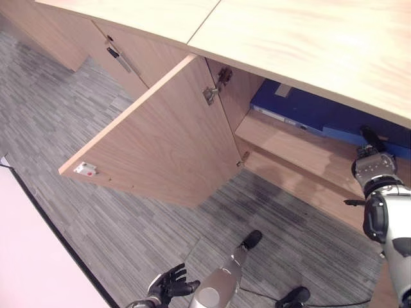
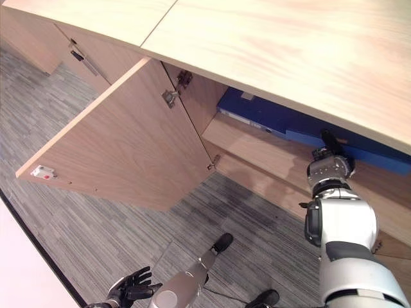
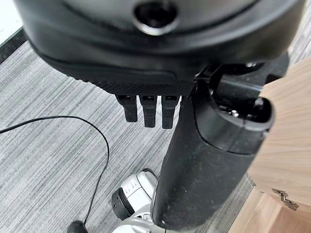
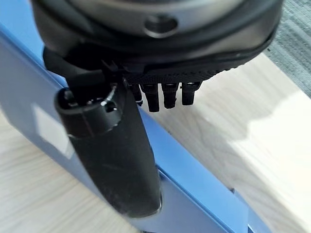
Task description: Put the empty folder in the office cabinet
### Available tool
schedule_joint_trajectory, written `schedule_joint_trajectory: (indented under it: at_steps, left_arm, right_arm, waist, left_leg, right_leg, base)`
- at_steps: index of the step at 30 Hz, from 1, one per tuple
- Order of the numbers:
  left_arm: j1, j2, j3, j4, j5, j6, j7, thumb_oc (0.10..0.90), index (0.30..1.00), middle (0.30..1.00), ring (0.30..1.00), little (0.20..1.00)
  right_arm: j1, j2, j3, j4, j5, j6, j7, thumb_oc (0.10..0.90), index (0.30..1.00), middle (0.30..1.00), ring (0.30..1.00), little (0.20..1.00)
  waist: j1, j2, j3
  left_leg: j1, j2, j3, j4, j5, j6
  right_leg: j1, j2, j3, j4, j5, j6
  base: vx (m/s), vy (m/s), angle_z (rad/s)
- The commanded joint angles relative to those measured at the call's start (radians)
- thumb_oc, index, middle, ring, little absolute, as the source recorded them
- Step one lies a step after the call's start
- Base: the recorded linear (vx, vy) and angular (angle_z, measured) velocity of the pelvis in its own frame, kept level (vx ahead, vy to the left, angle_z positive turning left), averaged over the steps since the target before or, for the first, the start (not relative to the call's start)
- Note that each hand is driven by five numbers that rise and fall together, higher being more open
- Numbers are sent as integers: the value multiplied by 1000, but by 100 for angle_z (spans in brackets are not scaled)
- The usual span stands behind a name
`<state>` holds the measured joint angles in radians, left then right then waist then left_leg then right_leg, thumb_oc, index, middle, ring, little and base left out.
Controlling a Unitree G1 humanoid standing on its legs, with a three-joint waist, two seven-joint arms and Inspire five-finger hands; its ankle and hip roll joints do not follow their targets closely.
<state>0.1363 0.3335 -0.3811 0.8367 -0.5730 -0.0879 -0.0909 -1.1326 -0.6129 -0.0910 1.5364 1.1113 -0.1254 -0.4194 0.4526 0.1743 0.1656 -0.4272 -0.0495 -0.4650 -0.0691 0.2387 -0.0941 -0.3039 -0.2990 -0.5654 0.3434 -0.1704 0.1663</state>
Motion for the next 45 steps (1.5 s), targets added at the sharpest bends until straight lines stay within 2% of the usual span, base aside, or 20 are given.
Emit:
schedule_joint_trajectory:
  at_steps: [1, 9, 11, 12, 13, 20, 35, 39, 45]
  left_arm:
    - [3, 12, -5, 62, 14, -10, 7, 800, 900, 900, 900, 900]
    - [22, 4, 3, 71, 8, -7, -5, 800, 900, 900, 900, 900]
    - [29, 6, 7, 74, 6, -7, -10, 800, 900, 900, 900, 900]
    - [29, 6, 6, 74, 6, -7, -10, 800, 900, 900, 900, 900]
    - [36, 4, 10, 75, 2, -6, -14, 800, 900, 900, 900, 900]
    - [49, 7, 15, 75, -13, -3, -27, 800, 900, 900, 900, 900]
    - [62, -1, 20, 86, -24, 8, -35, 800, 900, 900, 900, 900]
    - [63, -10, 15, 92, -18, 7, -31, 800, 900, 900, 900, 900]
    - [55, -14, 13, 85, -36, 4, -25, 800, 900, 900, 900, 900]
  right_arm:
    - [43, -113, 41, -141, -3, -66, 36, 800, 900, 900, 900, 900]
    - [74, -202, 7, -153, 24, -85, 49, 800, 900, 900, 900, 900]
    - [79, -258, -4, -144, 34, -90, 50, 800, 900, 900, 900, 900]
    - [79, -259, -4, -143, 34, -89, 51, 764, 846, 846, 846, 846]
    - [87, -290, -11, -143, 34, -92, 47, 400, 300, 300, 300, 300]
    - [84, -366, -8, -137, 21, -91, 46, 400, 300, 300, 300, 300]
    - [110, -401, -44, -104, 31, -95, 43, 400, 300, 300, 300, 300]
    - [107, -388, -32, -107, 17, -96, 43, 400, 300, 300, 300, 300]
    - [78, -314, -10, -114, 17, -103, 43, 400, 300, 300, 300, 300]
  waist:
    - [11, 2, 10]
    - [-6, 20, 3]
    - [-16, 28, 0]
    - [-15, 28, 0]
    - [-22, 33, -1]
    - [-41, 55, -8]
    - [-70, 83, -21]
    - [-74, 85, -17]
    - [-76, 87, -14]
  left_leg:
    - [73, 1, 19, -18, -182, -21]
    - [77, 3, 27, -18, -185, -23]
    - [80, 3, 33, -18, -187, -24]
    - [80, 3, 33, -18, -187, -24]
    - [82, 5, 37, -18, -189, -25]
    - [86, 10, 58, -18, -191, -25]
    - [108, 14, 71, -18, -194, -24]
    - [109, 13, 79, -18, -195, -22]
    - [115, 15, 86, -18, -199, -15]
  right_leg:
    - [114, 77, -14, -170, -14, -6]
    - [118, 75, -7, -178, -12, -3]
    - [117, 73, -5, -179, -10, -1]
    - [117, 73, -5, -179, -10, 0]
    - [116, 71, -1, -179, -9, 1]
    - [110, 65, 18, -181, -5, 5]
    - [128, 62, 28, -188, -7, 4]
    - [125, 61, 34, -193, -1, 5]
    - [122, 59, 47, -189, 0, 4]
  base:
    - [0, 0, 0]
    - [1, 3, 0]
    - [7, 7, -5]
    - [9, -1, -5]
    - [7, 13, -7]
    - [7, 15, -7]
    - [7, 1, -7]
    - [2, 9, -3]
    - [19, 11, -5]
